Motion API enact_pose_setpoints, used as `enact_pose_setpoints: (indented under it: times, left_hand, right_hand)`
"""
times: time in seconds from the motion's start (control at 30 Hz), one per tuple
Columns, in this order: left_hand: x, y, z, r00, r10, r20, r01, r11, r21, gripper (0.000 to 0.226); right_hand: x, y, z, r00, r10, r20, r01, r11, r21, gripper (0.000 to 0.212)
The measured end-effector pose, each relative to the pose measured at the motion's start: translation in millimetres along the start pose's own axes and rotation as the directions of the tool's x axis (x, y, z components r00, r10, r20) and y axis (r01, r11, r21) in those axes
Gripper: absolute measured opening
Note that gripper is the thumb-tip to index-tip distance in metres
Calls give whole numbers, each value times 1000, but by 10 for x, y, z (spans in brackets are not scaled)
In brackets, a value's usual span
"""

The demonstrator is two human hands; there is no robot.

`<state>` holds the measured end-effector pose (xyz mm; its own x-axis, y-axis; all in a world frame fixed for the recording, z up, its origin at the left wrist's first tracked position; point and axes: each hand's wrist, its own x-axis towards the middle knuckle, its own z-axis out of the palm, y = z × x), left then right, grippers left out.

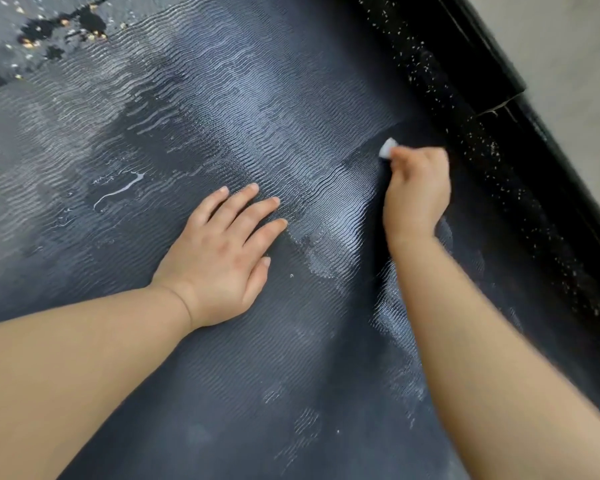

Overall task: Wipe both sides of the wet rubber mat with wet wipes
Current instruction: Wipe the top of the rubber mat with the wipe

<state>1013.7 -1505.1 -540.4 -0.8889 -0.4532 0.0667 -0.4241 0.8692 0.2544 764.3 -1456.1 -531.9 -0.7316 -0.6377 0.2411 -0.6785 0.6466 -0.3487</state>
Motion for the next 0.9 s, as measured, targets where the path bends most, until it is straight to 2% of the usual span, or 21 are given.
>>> enact_pose_setpoints:
  times: [0.1, 0.17, 0.27, 0.33, 0.4, 0.47, 0.53, 0.6, 0.73, 0.8, 0.9]
  left_hand:
    - [2, 1, -4, 1000, -4, 0, 4, 1000, -2, 52]
    - [-8, 3, -7, 1000, -5, 1, 5, 1000, -2, 53]
    - [-12, 9, -10, 1000, -6, 9, 6, 1000, -5, 53]
    - [-12, 9, -10, 1000, -11, 11, 11, 1000, -11, 53]
    - [-15, 9, -9, 1000, -13, 9, 13, 1000, -12, 52]
    - [-14, 13, -11, 1000, -9, 4, 9, 1000, -16, 53]
    - [-10, 16, -14, 1000, -7, 0, 7, 999, -38, 53]
    - [-16, 12, -15, 1000, -11, -5, 11, 999, -52, 53]
    - [-36, 0, -6, 1000, -16, -7, 15, 993, -116, 52]
    - [-35, -12, -16, 1000, -17, 4, 17, 985, -171, 52]
    - [-25, -42, -41, 999, -45, 16, 47, 968, -247, 49]
  right_hand:
    - [-967, -280, -128, 976, -217, 22, 213, 968, 130, 16]
    - [-1499, -416, -242, 938, -325, 119, 299, 935, 192, 19]
    - [-1481, -352, -300, 866, -458, 199, 417, 883, 216, 18]
    - [-1096, -251, -259, 914, -382, 141, 358, 919, 168, 15]
    - [-641, -160, -190, 981, -182, 71, 175, 980, 93, 13]
    - [-325, -104, -123, 999, -6, 40, 3, 997, 80, 20]
    - [-261, -101, -51, 998, 56, 18, -57, 997, 58, 24]
    - [-415, -214, -34, 999, 45, 0, -45, 999, 16, 23]
    - [-1243, -602, -152, 992, -120, 36, 116, 988, 99, 14]
    - [-1760, -786, -239, 976, -194, 96, 181, 975, 125, 19]
    - [-2275, -983, -409, 928, -268, 259, 214, 952, 219, 22]
